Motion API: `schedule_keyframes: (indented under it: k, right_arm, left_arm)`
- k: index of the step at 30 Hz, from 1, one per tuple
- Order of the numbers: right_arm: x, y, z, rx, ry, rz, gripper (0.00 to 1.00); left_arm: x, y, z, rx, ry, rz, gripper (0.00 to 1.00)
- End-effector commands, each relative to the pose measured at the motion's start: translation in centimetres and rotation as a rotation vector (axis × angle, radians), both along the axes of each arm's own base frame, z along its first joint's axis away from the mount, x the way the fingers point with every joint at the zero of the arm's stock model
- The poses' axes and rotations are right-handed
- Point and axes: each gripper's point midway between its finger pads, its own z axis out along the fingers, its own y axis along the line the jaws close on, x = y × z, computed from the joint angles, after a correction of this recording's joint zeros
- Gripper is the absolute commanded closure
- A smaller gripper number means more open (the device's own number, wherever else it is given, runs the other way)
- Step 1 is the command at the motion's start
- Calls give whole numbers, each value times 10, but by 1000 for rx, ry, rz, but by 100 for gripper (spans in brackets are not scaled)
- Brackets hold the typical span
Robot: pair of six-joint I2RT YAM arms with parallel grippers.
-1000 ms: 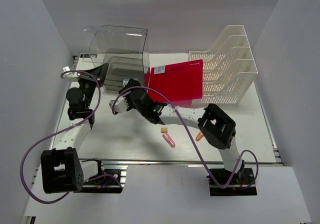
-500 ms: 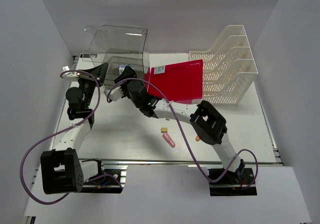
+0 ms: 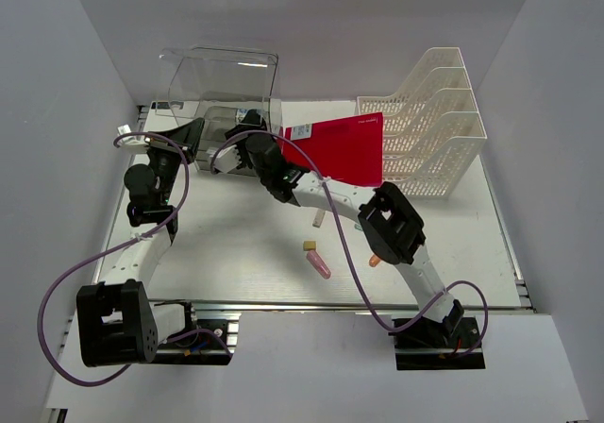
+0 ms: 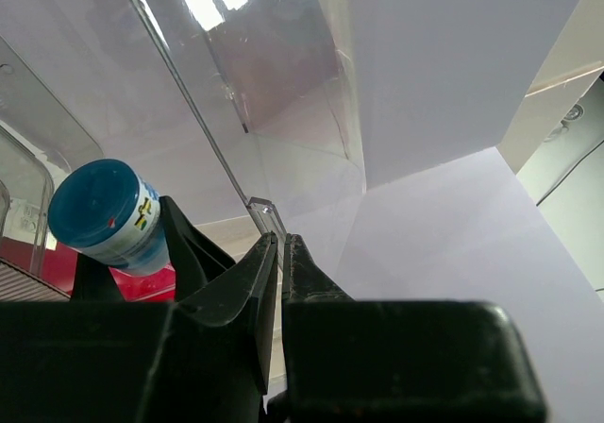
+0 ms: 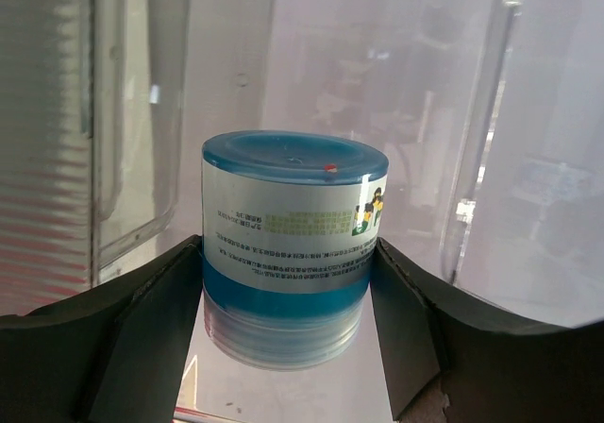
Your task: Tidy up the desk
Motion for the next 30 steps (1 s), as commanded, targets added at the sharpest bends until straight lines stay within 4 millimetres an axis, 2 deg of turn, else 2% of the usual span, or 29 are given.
schedule_keyframes:
  k: [1,2,3,5,6,10,16,23,29,30]
  right_arm:
    - [-1,6,36,75,-34,16,87]
    - [2,5,38,76,-33,11,81]
    - [3,4,36,75,-27,8,66]
    - [5,2,34,63,-12,-4,55]
    - [5,2,34,66,-7,-5,44]
    - [4,0,32,59,5,-7,29]
    - [0,-1,32,68,30,0,25]
    - [-4,-5,30,65,49,6,12]
    - [-8,-6,27,66,75,19,11]
    - [-12,-6,34,78,77,28,14]
  left_arm:
    - [-15,-2,44,2,-122,-5,97]
    - [-15,-2,45,4,-124,-5,97]
    - [-15,-3,44,3,-123,-7,96]
    - [-15,-3,44,4,-124,-6,97]
    - [-15,-2,45,2,-126,-5,97]
    - [-15,-3,44,4,-122,-9,97]
    - [-15,-2,43,4,-121,-6,97]
    - [-15,-3,41,5,-114,-9,96]
    - [-15,-3,41,5,-114,-9,97]
    - [-15,-3,41,3,-114,-9,97]
